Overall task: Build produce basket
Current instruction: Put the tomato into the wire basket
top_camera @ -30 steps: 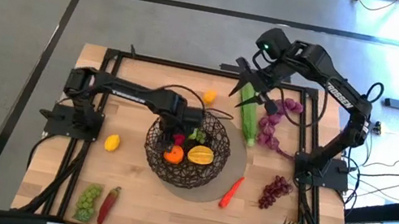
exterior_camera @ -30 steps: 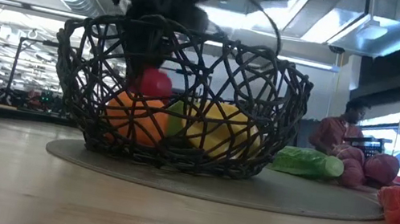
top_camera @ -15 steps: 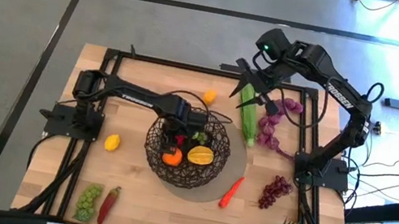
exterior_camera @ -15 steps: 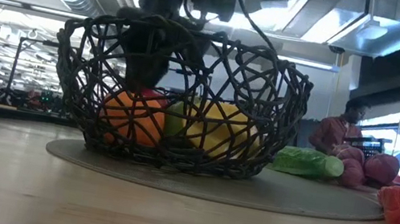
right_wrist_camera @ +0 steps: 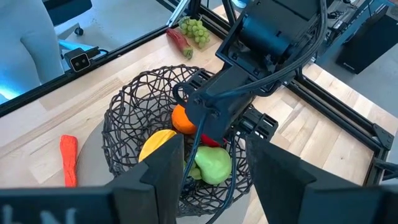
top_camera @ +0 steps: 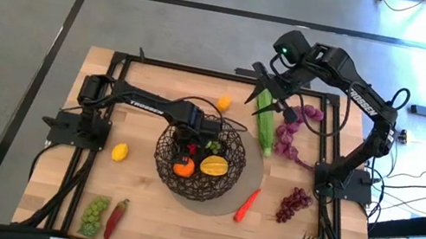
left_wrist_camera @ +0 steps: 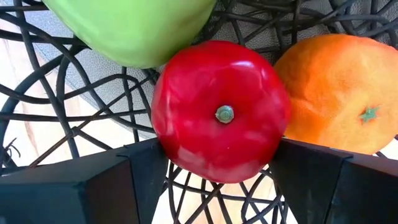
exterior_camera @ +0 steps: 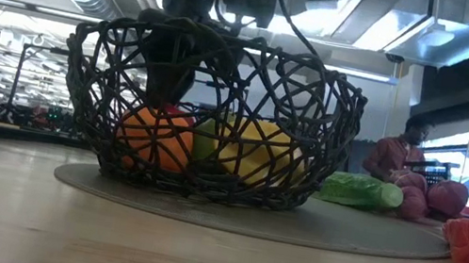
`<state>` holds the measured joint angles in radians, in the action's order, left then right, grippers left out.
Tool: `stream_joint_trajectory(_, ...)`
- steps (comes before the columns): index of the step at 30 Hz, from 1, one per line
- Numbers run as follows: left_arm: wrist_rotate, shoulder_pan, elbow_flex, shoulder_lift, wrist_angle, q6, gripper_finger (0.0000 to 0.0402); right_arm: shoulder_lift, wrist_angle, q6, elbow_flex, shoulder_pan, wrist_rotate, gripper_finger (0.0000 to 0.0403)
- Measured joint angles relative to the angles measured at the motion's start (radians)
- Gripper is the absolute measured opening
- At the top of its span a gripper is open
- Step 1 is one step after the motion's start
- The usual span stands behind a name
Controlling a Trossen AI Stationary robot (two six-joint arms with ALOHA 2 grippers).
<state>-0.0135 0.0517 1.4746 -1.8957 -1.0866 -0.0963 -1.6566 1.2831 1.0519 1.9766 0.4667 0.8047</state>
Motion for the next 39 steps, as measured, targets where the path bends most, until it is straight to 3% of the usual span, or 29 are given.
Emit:
stream_joint_trajectory(27,0.017,0.000,0.000,0.000,0.041,-0.055,0.0241,0.000,0.001,0.000,0.000,0.000,0.000,0.0177)
stream_joint_trajectory(33,0.078,0.003,0.000,0.000,0.035,-0.055,0.0274,0.000,0.001,0.000,0.000,0.000,0.000,0.0177)
stream_joint_trajectory(39,0.006,0.003,0.000,0.000,0.018,-0.053,0.0302,0.000,0.001,0.000,0.000,0.000,0.000,0.0177)
